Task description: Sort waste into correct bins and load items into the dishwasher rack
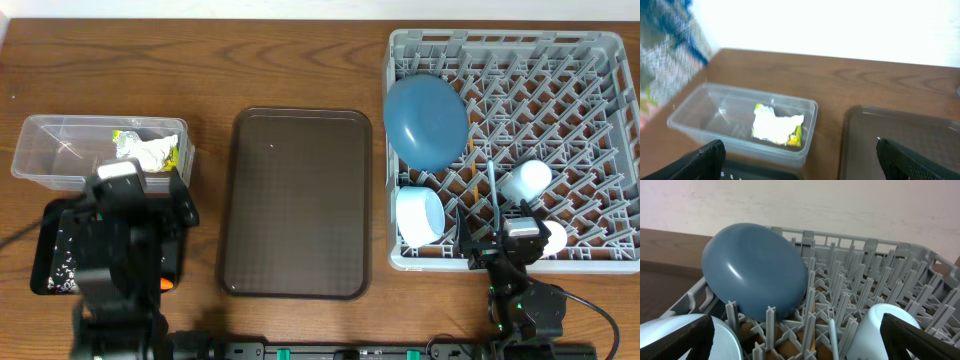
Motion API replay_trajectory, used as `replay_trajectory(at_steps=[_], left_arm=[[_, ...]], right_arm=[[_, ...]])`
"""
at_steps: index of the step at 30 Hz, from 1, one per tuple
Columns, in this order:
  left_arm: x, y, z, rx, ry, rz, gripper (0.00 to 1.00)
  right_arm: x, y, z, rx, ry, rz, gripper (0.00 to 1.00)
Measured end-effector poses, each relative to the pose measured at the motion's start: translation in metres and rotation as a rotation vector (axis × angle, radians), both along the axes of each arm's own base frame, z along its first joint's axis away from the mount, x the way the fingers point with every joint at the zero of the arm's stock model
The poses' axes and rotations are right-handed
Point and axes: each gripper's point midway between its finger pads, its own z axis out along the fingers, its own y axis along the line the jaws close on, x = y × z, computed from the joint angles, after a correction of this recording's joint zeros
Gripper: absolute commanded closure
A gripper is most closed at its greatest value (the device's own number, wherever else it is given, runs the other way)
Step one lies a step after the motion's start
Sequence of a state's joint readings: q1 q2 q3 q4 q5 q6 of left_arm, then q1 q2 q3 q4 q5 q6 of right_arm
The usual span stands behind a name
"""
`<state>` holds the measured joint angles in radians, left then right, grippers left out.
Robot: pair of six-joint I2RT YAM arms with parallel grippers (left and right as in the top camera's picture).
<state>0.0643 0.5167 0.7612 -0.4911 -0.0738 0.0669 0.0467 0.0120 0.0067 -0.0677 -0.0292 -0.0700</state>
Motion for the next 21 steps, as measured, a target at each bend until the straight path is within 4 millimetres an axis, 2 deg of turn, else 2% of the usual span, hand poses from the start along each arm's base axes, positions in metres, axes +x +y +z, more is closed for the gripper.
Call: replay_trajectory(at_steps=[8, 14, 21], left_arm=[[-0.015, -0.005, -0.033, 0.068, -0.12, -0.04, 0.02], [-0.01, -0.006, -0.08, 0.072, -0.144, -0.047, 0.02], [-0.005, -0.007, -0.109, 0.078, -0.182, -0.055, 0.02]], right_arm=[[0.0, 0.0, 0.0, 0.0, 0.0, 0.0, 0.01], [0.0, 0.0, 0.0, 0.0, 0.0, 0.0, 0.01], [0.0, 0.0, 0.0, 0.0, 0.0, 0.0, 0.01]])
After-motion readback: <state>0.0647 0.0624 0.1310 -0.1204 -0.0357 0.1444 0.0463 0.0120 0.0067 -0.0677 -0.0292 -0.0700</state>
